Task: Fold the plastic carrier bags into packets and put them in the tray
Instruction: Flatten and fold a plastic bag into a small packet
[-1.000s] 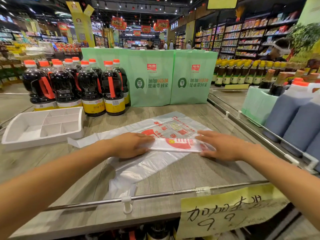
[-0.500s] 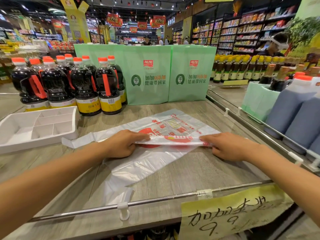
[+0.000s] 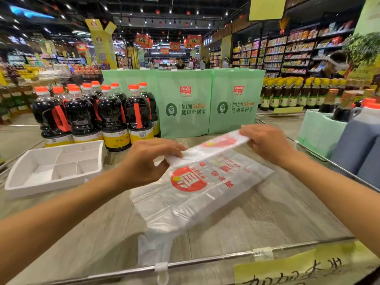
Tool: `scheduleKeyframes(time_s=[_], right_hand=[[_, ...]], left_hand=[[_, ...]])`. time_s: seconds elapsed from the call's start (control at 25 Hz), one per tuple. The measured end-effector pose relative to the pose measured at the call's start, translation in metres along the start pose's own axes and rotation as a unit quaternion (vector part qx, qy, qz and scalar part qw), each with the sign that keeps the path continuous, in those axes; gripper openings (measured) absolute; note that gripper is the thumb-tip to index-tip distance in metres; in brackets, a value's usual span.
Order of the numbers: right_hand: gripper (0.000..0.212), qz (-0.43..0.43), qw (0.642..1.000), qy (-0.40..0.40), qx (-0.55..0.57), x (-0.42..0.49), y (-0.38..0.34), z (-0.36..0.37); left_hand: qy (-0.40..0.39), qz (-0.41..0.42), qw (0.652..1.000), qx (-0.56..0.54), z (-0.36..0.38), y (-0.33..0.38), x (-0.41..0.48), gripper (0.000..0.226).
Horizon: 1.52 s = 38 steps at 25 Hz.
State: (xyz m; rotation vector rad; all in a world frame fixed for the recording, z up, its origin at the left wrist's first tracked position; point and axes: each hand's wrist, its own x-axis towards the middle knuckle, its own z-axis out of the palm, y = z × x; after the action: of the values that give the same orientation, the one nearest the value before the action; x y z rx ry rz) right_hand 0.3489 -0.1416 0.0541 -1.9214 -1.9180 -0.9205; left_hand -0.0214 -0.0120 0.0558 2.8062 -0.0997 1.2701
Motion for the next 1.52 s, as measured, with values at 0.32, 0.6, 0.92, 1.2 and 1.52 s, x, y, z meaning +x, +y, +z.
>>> scheduleKeyframes(time_s=[0.32, 0.6, 0.92, 1.2, 1.52], right_hand=[[0.047, -0.051, 0.996, 0.007, 0.068, 0.106, -0.054, 0.055], [0.058, -0.154, 0.960, -0.212, 0.094, 0.095, -0.099, 0.125], [0.067, -0.107, 0.904, -0.357, 0.208, 0.085, -0.101, 0.143], [0.066, -0.032, 0.862, -0.427, 0.271, 0.083, -0.101, 0.136], [0.082, 0.027, 0.872, -0.383, 0.304, 0.070, -0.104, 0.116]], left_hand=[[-0.107, 0.134, 0.985, 0.027, 0.012, 0.018, -0.019, 0.026], [-0.253, 0.045, 0.963, -0.084, 0.052, 0.021, -0.074, 0.037], [-0.286, -0.005, 0.947, -0.144, 0.052, 0.021, -0.082, 0.040], [-0.290, -0.029, 0.946, -0.142, 0.053, 0.022, -0.084, 0.045], [-0.298, -0.058, 0.943, -0.138, 0.050, 0.023, -0.081, 0.054]])
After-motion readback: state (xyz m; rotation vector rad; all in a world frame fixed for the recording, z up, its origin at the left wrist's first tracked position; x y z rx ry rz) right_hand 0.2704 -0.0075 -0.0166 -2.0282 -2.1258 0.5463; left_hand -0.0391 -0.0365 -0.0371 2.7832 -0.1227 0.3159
